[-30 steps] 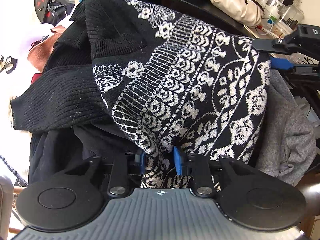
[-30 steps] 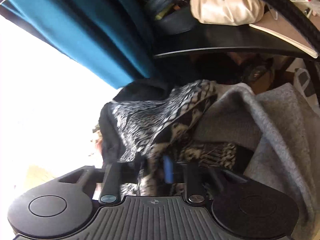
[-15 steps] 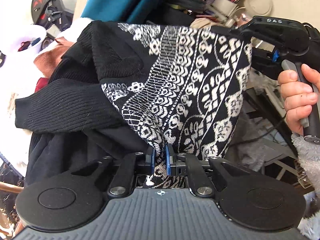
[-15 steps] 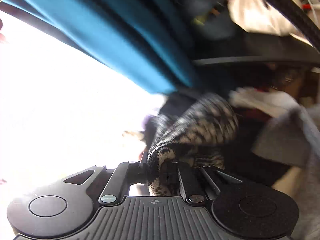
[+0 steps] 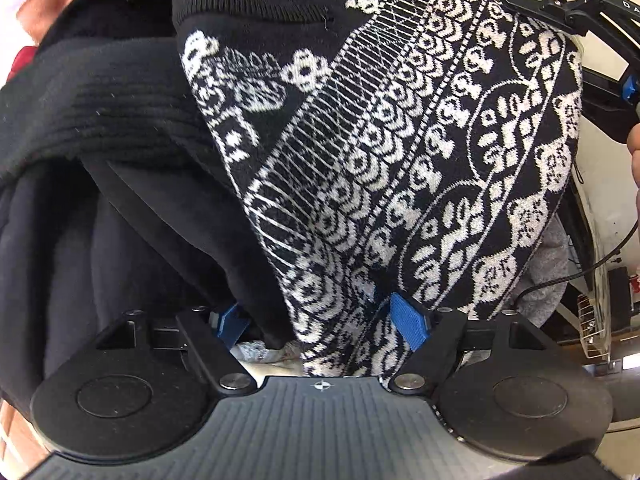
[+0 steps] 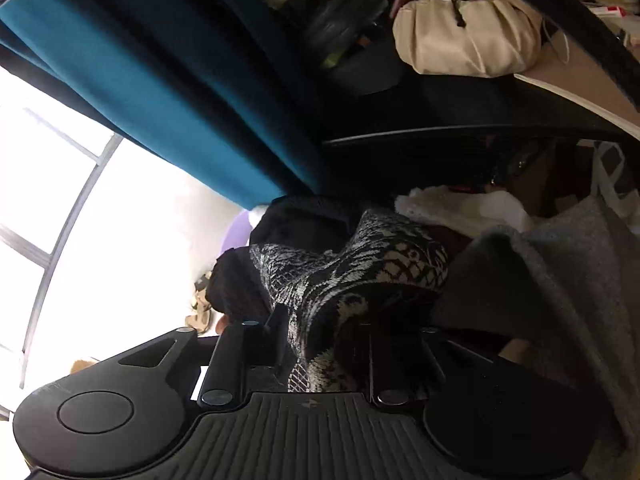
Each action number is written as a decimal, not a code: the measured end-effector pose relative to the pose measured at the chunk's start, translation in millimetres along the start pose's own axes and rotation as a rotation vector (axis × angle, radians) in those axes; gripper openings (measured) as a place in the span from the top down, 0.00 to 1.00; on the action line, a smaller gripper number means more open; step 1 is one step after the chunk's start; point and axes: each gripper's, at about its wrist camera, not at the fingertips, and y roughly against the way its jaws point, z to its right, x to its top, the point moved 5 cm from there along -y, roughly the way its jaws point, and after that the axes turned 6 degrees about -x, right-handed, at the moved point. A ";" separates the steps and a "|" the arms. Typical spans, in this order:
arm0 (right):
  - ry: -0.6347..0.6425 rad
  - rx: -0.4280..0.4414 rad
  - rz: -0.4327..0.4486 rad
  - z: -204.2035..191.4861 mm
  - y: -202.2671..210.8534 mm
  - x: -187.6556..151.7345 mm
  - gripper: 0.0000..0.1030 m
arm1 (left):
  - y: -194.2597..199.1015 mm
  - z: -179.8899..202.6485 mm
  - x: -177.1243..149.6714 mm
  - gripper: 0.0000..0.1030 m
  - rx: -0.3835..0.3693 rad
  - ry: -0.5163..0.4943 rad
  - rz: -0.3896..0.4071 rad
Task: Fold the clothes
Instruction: 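Lift the black-and-white sweater off the pile with both grippers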
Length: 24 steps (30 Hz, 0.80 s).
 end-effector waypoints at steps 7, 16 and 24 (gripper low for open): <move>0.068 -0.123 -0.069 8.3 -42.7 -16.2 0.90 | 30.7 15.9 1.2 0.87 0.002 -0.010 0.096; 0.088 0.246 0.052 -104.9 59.4 3.6 0.93 | 176.8 63.5 69.7 0.92 -0.125 -0.102 0.472; 0.162 0.546 0.361 -211.8 224.1 33.3 0.93 | 228.1 100.2 80.2 0.18 -0.163 -0.274 0.611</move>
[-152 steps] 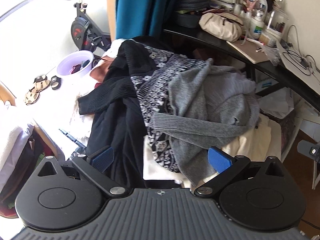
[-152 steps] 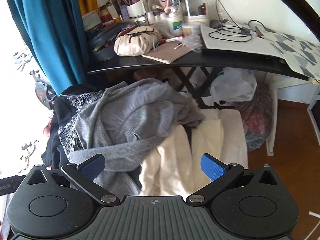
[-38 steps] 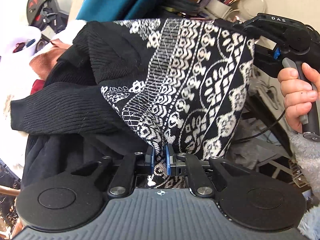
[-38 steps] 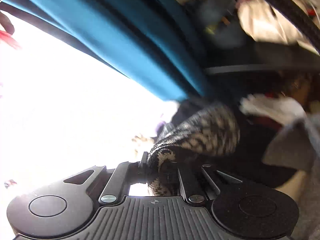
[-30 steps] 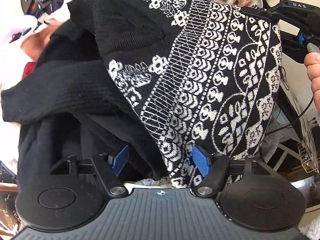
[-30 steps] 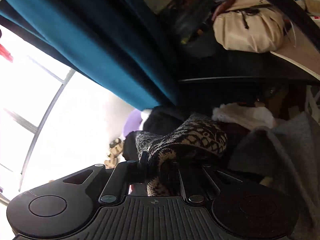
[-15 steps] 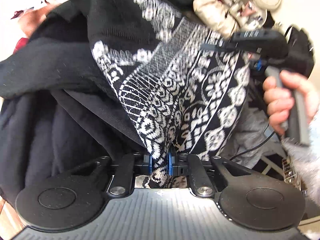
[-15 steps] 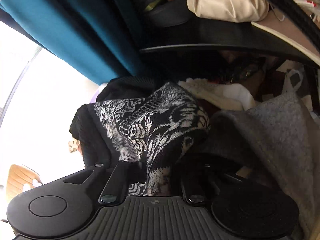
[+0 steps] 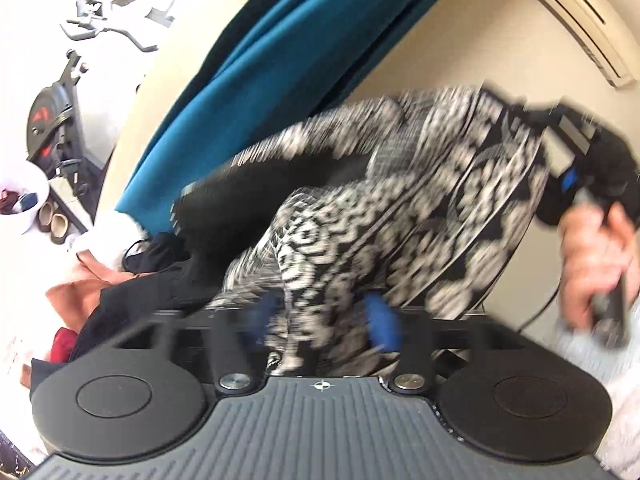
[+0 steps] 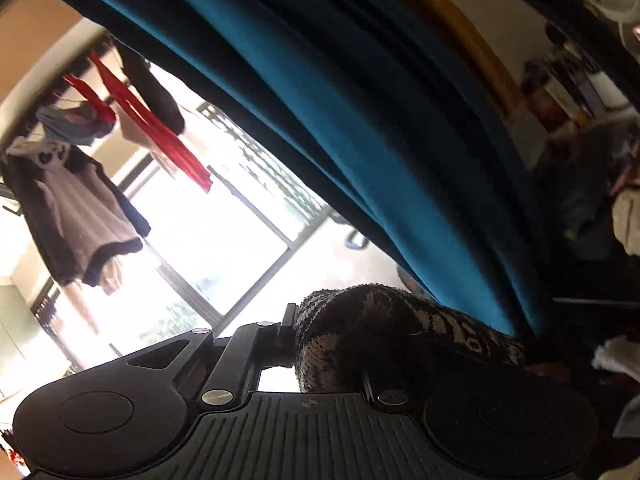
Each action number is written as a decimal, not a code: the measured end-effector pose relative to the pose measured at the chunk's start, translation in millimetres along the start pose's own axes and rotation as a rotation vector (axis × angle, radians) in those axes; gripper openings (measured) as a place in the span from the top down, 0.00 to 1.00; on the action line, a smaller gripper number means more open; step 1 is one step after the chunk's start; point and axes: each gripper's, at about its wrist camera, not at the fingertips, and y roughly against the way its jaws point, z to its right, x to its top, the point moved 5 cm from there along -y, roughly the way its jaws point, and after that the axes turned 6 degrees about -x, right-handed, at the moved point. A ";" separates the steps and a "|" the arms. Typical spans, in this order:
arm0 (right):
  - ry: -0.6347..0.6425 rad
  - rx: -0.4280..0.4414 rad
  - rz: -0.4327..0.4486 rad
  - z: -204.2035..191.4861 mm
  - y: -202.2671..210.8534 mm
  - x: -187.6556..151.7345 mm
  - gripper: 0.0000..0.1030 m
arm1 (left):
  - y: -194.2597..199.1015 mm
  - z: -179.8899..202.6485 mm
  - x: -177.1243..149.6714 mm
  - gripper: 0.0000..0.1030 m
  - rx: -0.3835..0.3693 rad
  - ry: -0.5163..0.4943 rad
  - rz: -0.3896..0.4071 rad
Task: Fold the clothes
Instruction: 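Lift the black-and-white sweater off the pile with both grippers, then carry the held sweater with both grippers over to the patterned bed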
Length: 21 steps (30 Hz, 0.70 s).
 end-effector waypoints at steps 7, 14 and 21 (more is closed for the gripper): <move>0.112 -0.045 0.164 -70.2 56.1 20.7 0.93 | -7.7 54.5 -41.3 0.09 -0.203 -0.117 -0.117; 0.170 -0.177 0.341 -110.0 142.8 15.1 0.93 | -66.2 93.7 -73.4 0.06 -0.271 -0.164 -0.223; 0.158 -0.383 0.598 -109.2 293.6 17.1 0.93 | -83.5 77.4 -108.2 0.01 -0.686 0.372 -0.359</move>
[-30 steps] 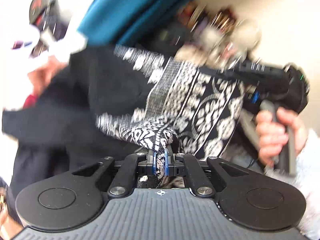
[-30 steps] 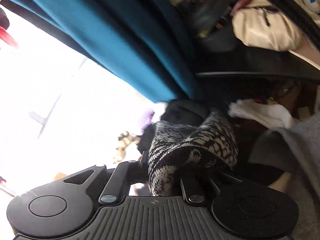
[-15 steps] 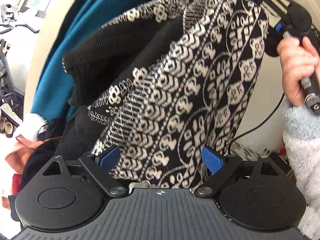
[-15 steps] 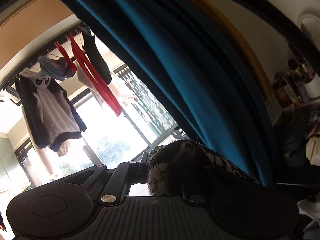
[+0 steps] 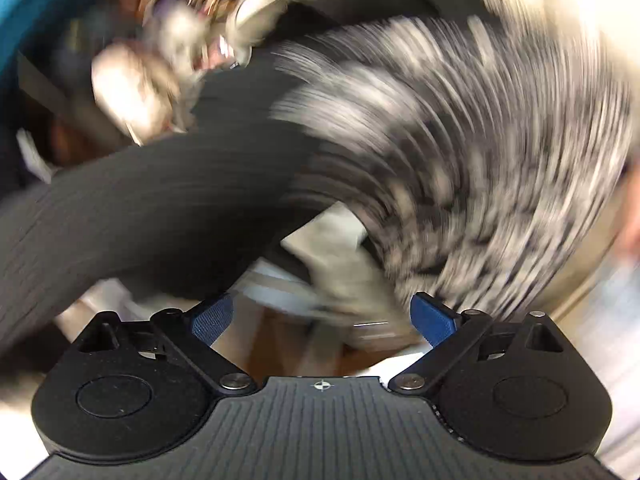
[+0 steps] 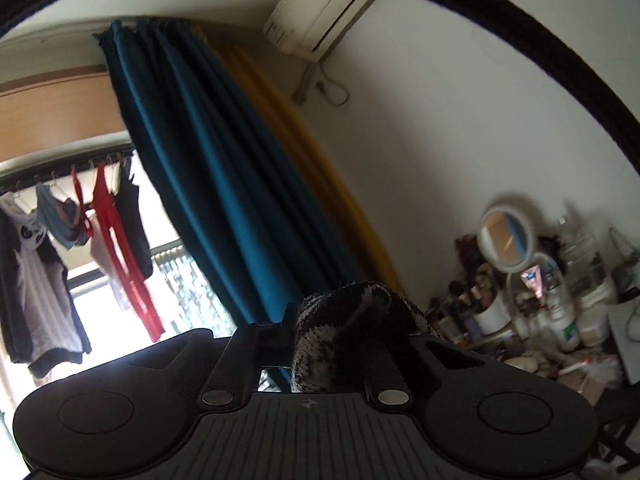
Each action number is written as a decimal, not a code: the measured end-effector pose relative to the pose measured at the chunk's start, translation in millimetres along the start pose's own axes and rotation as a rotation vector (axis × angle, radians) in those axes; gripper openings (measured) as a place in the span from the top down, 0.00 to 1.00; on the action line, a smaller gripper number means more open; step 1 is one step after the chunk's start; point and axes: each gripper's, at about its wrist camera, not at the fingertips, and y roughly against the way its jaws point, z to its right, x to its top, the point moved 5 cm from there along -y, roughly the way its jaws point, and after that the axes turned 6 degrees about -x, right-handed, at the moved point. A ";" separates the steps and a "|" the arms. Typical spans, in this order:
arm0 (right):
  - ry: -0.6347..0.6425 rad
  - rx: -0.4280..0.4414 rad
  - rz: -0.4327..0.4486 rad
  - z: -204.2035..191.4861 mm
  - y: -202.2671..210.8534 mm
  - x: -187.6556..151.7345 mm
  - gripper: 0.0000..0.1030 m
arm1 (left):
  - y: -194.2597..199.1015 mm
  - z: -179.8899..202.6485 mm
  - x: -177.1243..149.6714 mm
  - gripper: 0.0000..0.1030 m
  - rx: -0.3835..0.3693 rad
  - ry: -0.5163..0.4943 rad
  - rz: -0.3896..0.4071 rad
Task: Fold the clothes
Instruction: 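Carry the held sweater with both grippers over to the patterned bed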
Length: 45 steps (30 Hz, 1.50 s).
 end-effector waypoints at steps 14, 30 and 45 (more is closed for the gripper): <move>0.054 -0.242 0.231 130.7 257.2 81.2 0.93 | -264.4 6.4 -90.6 0.77 0.068 0.205 -0.298; -0.030 -0.648 0.402 359.3 586.4 170.7 0.92 | -443.1 253.6 -196.7 0.91 0.004 -0.461 -0.029; 0.003 -0.833 0.389 526.8 541.2 274.0 0.93 | -640.9 221.5 -196.4 0.91 -0.016 -0.450 -0.155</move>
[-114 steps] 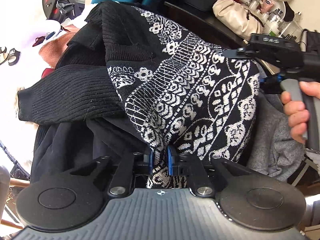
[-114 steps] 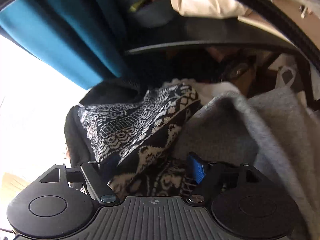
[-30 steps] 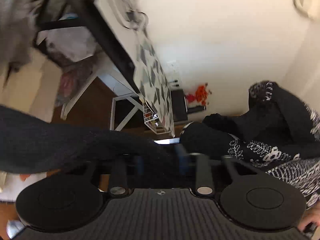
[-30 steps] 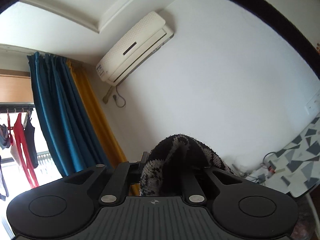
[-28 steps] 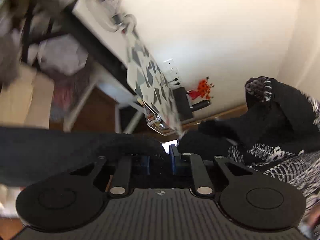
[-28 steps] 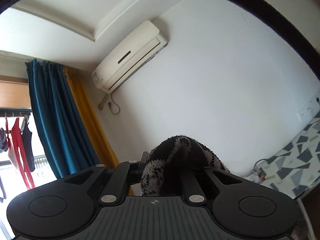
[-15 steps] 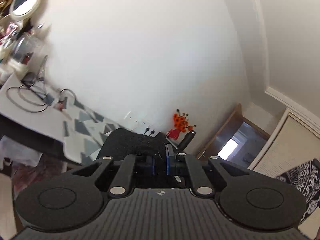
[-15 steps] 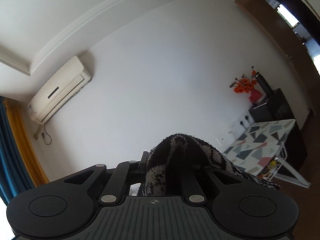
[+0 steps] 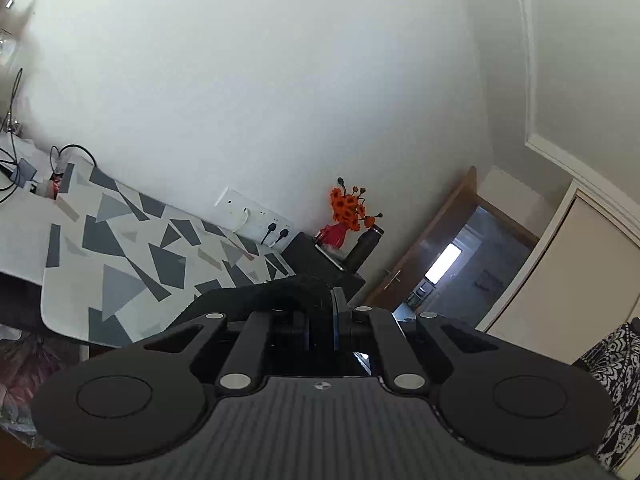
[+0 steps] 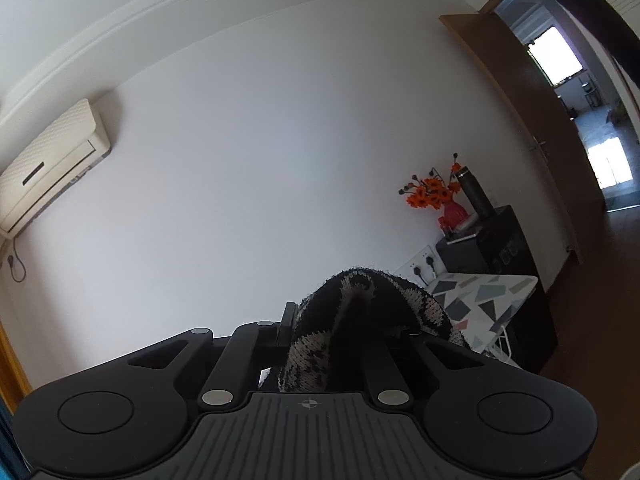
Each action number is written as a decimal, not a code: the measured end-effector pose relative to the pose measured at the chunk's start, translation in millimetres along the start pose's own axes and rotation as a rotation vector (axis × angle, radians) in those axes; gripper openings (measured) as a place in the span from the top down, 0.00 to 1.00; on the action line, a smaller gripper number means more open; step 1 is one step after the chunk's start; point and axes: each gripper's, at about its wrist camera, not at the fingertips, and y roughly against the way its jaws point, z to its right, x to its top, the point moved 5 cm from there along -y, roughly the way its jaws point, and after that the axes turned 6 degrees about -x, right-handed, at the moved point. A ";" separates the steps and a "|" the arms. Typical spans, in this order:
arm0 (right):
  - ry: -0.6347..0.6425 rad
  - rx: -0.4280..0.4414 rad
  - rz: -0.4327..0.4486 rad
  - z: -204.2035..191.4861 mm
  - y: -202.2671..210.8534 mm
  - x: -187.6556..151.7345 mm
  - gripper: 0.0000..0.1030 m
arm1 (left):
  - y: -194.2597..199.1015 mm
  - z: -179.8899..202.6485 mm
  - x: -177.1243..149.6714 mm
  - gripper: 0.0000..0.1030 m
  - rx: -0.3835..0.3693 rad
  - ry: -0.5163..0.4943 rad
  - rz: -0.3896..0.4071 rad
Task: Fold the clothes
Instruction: 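Carry the held sweater with both grippers over to the patterned bed, then lower the sweater onto the bed cover with both grippers, spreading it flat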
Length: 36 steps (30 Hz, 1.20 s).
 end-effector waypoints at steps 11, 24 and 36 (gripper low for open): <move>0.051 0.133 0.075 -73.4 -357.1 100.1 0.93 | -144.3 -64.9 210.6 0.91 0.064 -0.134 0.235; -0.025 -0.003 -0.232 30.0 -655.1 12.7 0.92 | -243.5 -150.5 235.1 0.90 0.398 -0.115 0.109; -0.378 -0.410 -1.138 244.2 -751.4 -270.5 0.20 | -324.8 -256.1 21.3 0.91 0.996 0.085 -0.284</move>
